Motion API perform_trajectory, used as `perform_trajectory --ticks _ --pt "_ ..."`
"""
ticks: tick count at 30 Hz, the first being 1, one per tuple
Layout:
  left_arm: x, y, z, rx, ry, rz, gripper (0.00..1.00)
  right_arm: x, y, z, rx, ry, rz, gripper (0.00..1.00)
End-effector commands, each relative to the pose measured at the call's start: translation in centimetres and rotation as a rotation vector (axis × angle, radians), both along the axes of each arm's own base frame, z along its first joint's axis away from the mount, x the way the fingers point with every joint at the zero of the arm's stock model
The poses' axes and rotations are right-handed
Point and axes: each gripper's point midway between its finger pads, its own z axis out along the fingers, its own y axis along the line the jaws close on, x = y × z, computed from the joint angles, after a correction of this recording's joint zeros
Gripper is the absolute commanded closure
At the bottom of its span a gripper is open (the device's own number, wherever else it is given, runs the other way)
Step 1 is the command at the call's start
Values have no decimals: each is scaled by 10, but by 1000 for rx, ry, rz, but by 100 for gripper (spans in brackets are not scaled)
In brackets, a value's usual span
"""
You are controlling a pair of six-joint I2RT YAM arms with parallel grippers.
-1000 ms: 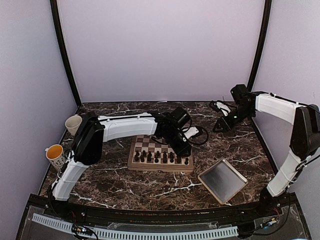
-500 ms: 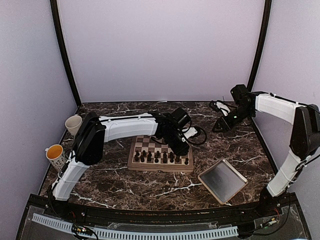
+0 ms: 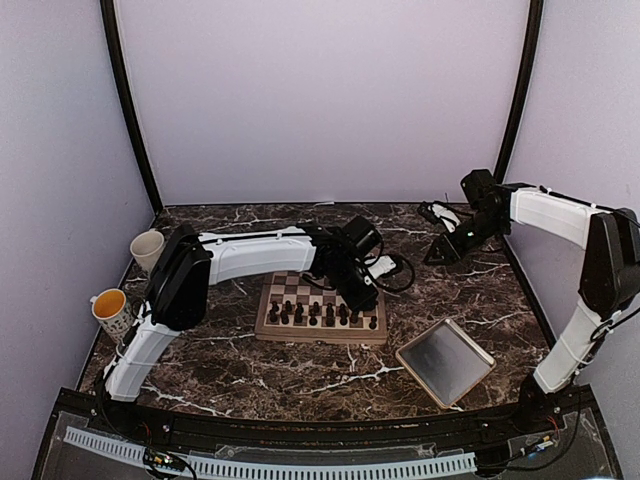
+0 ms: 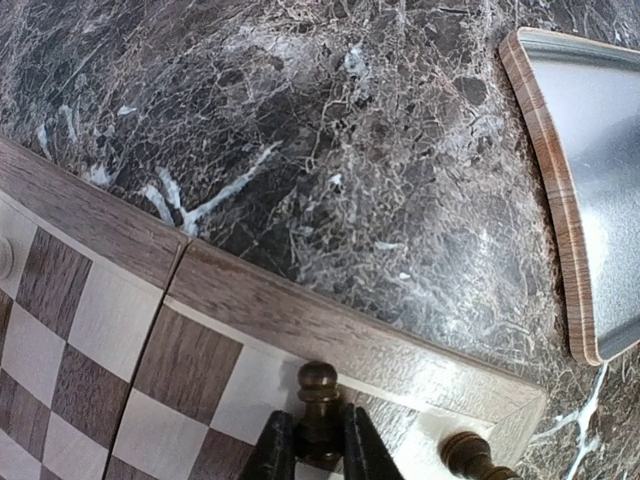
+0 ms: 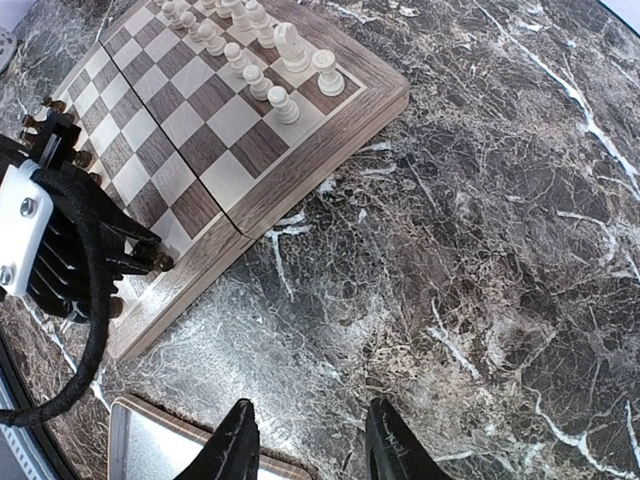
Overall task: Set up the chess pieces on the board
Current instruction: Pick up the pawn from a7, then pass from the left arm to the right
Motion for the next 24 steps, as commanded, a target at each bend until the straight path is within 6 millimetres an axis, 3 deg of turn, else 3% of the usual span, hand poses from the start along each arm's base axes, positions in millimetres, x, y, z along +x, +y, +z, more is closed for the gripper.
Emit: perform_trajectory --ticks 1,6,14,18,24 --pt "-6 -10 14 -44 26 -21 88 3 0 -1 14 1 -5 63" --pt "1 -18 37 -94 -5 5 89 4 -1 7 23 -14 -14 64" --pt "10 -29 91 -243 -83 42 89 19 -11 55 182 -28 -72 62" --pt "14 -30 117 -333 -139 60 89 9 10 66 345 115 -12 60" --pt "15 -23 138 -403 -200 85 89 -4 36 53 546 340 26 57"
